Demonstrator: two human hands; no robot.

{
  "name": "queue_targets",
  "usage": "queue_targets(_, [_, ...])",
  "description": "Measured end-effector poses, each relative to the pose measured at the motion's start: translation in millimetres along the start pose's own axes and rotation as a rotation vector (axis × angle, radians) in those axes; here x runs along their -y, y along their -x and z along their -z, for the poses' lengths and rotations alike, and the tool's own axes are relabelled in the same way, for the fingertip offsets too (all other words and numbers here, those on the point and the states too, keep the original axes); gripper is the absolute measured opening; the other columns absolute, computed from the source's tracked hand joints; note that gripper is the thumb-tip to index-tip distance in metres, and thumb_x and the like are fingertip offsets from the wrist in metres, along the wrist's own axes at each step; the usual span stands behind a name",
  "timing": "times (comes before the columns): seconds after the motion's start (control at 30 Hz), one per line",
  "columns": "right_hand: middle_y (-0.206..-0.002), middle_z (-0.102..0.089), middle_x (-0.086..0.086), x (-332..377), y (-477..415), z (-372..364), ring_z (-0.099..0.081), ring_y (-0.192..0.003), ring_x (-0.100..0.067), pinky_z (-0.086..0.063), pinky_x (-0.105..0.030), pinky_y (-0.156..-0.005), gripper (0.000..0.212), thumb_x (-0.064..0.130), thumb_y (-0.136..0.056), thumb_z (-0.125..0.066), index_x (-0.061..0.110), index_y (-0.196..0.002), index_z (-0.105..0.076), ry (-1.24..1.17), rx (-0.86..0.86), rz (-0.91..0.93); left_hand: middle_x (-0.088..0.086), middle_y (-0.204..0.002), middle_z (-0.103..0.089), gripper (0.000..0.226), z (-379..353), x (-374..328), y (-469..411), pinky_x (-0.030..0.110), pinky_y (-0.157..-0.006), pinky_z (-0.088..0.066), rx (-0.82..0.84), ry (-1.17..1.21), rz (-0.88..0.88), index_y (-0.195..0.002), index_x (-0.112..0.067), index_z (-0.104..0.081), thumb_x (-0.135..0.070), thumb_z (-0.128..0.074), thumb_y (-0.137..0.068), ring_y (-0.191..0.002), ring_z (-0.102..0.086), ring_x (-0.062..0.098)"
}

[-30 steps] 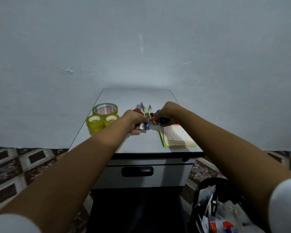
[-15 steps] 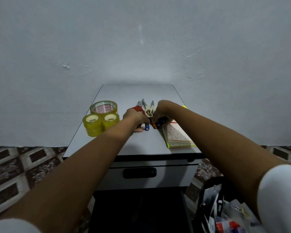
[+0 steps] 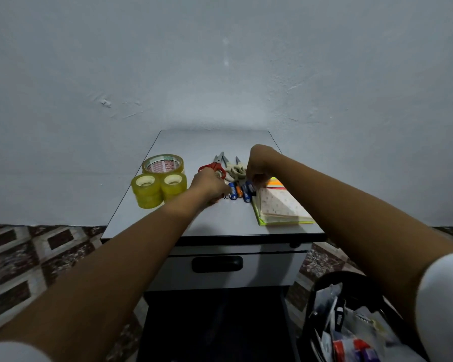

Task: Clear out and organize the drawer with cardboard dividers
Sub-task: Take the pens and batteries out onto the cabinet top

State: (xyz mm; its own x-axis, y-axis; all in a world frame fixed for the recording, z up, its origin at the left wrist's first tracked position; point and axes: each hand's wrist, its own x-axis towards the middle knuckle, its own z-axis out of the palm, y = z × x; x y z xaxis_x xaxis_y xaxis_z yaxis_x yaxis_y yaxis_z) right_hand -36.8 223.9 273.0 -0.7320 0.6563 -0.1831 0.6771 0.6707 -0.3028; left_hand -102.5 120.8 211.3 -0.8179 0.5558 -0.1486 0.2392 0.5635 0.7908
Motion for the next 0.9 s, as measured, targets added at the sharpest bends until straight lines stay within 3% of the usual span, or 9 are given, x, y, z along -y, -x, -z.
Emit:
queue_targets(0.07, [-0.025,-0.038,-0.001,-7.8,3.6,-1.7,-0.042,-0.039,-0.013,-0.028,-0.010,-0.030,0.035,0.005,-0.083,-0.058,0.009,-0.053,-0.041,0.101,-0.118,0.099,0.010,-0.091,-0.062,0.019,-1.6,0.7,2.7,0.036,-0.078,-0.054,-0.006,-0.032,-0.049,-0.093,-0.003,-0.065,-0.015,-0.071,-0.080,-0.084,-0.059,0.025])
queue_targets(0.1, [-0.040,-0.047,-0.005,-11.0,3.6,-3.2,-0.043,-0.042,-0.014,-0.030,-0.011,-0.033,0.030,0.004,-0.083,-0.058,0.006,-0.056,-0.045,0.138,-0.126,0.126,0.006,-0.085,-0.058,0.013,-2.6,1.1,3.6,0.035,-0.078,-0.054,-0.012,-0.044,-0.075,-0.091,-0.006,-0.064,-0.014,-0.069,-0.082,-0.083,-0.057,0.022])
queue_targets(0.17, [-0.081,-0.065,-0.013,-16.1,0.8,-5.0,-0.058,-0.066,-0.020,-0.045,-0.019,-0.056,0.010,0.006,-0.083,-0.061,-0.003,-0.082,-0.065,0.216,-0.108,0.201,0.002,-0.086,-0.056,0.013,-4.6,2.6,4.9,0.031,-0.072,-0.050,-0.026,-0.049,-0.123,-0.095,-0.011,-0.064,-0.013,-0.068,-0.084,-0.083,-0.053,0.018])
queue_targets(0.23, [-0.106,-0.067,-0.014,-22.2,-0.2,-7.5,-0.064,-0.093,-0.025,-0.049,-0.029,-0.077,0.026,0.014,-0.083,-0.066,0.001,-0.105,-0.068,0.285,-0.075,0.268,0.007,-0.106,-0.059,0.024,-6.7,4.9,4.4,0.027,-0.074,-0.044,-0.042,-0.068,-0.170,-0.107,-0.009,-0.065,-0.014,-0.068,-0.084,-0.093,-0.051,0.017])
queue_targets(0.33, [-0.104,-0.069,-0.011,-28.8,5.8,-15.0,-0.060,-0.087,-0.024,-0.042,-0.027,-0.069,0.029,0.025,-0.083,-0.068,0.007,-0.106,-0.071,0.310,-0.058,0.403,0.010,-0.126,-0.055,0.035,-7.8,7.2,3.7,0.024,-0.078,-0.039,-0.058,-0.083,-0.189,-0.117,-0.005,-0.062,-0.016,-0.069,-0.084,-0.105,-0.050,0.019])
queue_targets(0.43, [-0.096,-0.068,-0.010,-32.3,7.5,-25.4,-0.049,-0.077,-0.020,-0.034,-0.025,-0.060,0.026,0.026,-0.081,-0.069,0.013,-0.103,-0.073,0.317,-0.075,0.448,0.010,-0.127,-0.054,0.036,-7.2,9.3,1.7,0.025,-0.078,-0.042,-0.067,-0.106,-0.207,-0.116,-0.007,-0.064,-0.018,-0.069,-0.083,-0.104,-0.054,0.021])
queue_targets(0.67, [-0.090,-0.065,-0.015,-35.5,0.3,-37.2,-0.050,-0.074,-0.025,-0.028,-0.022,-0.047,0.024,0.018,-0.081,-0.063,0.005,-0.101,-0.069,0.288,-0.154,0.406,0.010,-0.123,-0.054,0.035,-5.9,12.1,0.4,0.026,-0.076,-0.047,-0.039,-0.091,-0.225,-0.117,-0.007,-0.063,-0.018,-0.068,-0.084,-0.098,-0.056,0.021])
queue_targets(0.77, [-0.091,-0.068,-0.016,-36.4,0.7,-34.1,-0.053,-0.075,-0.025,-0.038,-0.026,-0.056,0.021,0.017,-0.083,-0.062,0.005,-0.097,-0.072,0.283,-0.161,0.436,0.012,-0.119,-0.056,0.036,-4.6,11.6,1.8,0.028,-0.074,-0.049,-0.020,-0.064,-0.215,-0.117,-0.007,-0.063,-0.017,-0.069,-0.084,-0.095,-0.058,0.024])
queue_targets(0.9, [-0.106,-0.070,-0.012,-41.1,2.1,-19.9,-0.063,-0.096,-0.025,-0.047,-0.027,-0.082,0.022,0.014,-0.087,-0.060,0.005,-0.103,-0.073,0.170,-0.225,0.453,0.010,-0.122,-0.054,0.039,-2.8,11.4,5.0,0.023,-0.069,-0.046,0.011,-0.071,-0.243,-0.120,-0.007,-0.061,-0.016,-0.069,-0.083,-0.096,-0.054,0.019])
